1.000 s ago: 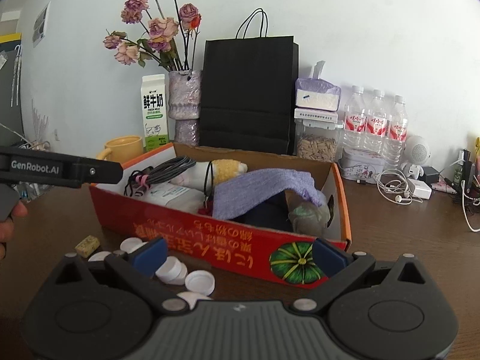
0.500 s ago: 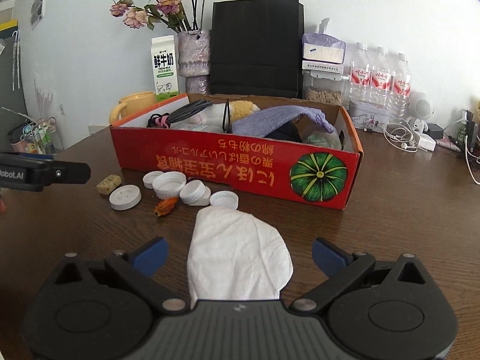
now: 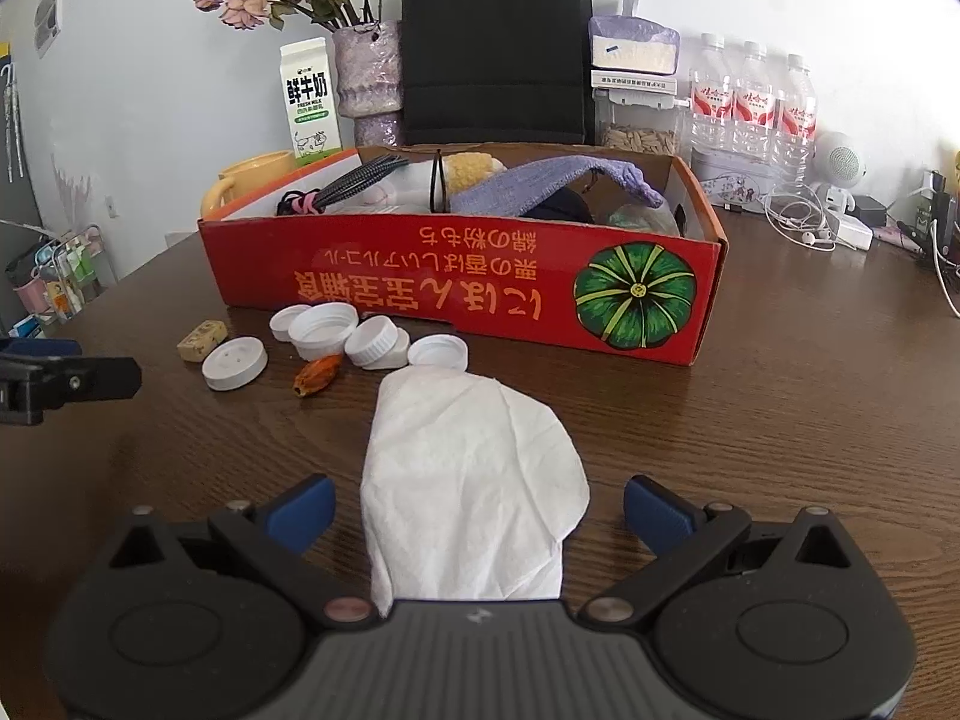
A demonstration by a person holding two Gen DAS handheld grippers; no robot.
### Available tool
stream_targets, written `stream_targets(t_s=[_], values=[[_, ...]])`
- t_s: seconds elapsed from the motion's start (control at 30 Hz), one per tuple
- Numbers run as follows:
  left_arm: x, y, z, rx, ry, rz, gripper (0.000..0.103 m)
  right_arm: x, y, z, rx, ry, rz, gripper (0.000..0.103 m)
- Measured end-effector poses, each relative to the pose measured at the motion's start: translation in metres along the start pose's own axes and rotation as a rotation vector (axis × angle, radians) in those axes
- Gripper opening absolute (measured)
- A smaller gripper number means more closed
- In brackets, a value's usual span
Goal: Organize objects
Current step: 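Move the right tool to the white tissue packet and grasp it, then grasp the white round cap with the left tool while the right tool holds the tissue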
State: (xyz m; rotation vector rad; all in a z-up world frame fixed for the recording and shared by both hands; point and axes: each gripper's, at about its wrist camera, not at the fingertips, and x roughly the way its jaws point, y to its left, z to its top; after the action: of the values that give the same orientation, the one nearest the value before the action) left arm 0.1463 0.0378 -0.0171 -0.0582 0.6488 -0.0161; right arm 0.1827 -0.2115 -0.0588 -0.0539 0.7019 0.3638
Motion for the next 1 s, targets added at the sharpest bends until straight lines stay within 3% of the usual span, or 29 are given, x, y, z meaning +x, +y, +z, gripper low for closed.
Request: stream_targets(t_s=[0.2, 0.27, 0.37, 0.7, 1.0], values=[[0.002, -0.002, 0.001, 0.0, 0.0, -0.007, 0.103, 0.001, -0.001, 0.002, 0.004, -0.013, 0.016, 0.09], [0.003, -0.003, 0.001, 0.001, 0.003, -0.01, 0.103, 0.0, -0.001, 0.003, 0.002, -0.024, 0.021, 0.075], [0.004, -0.004, 0.001, 0.001, 0.006, -0.01, 0.103, -0.002, -0.001, 0.002, 0.005, -0.037, 0.032, 0.069], [0.006, -0.011, 0.002, 0.015, 0.012, -0.01, 0.103, -0.019, -0.013, 0.006, 0.025, -0.165, 0.01, 0.061], [0.021, -0.027, 0.003, 0.035, 0.036, -0.029, 0.102, -0.018, -0.031, 0.005, 0.052, -0.192, -0.057, 0.061]])
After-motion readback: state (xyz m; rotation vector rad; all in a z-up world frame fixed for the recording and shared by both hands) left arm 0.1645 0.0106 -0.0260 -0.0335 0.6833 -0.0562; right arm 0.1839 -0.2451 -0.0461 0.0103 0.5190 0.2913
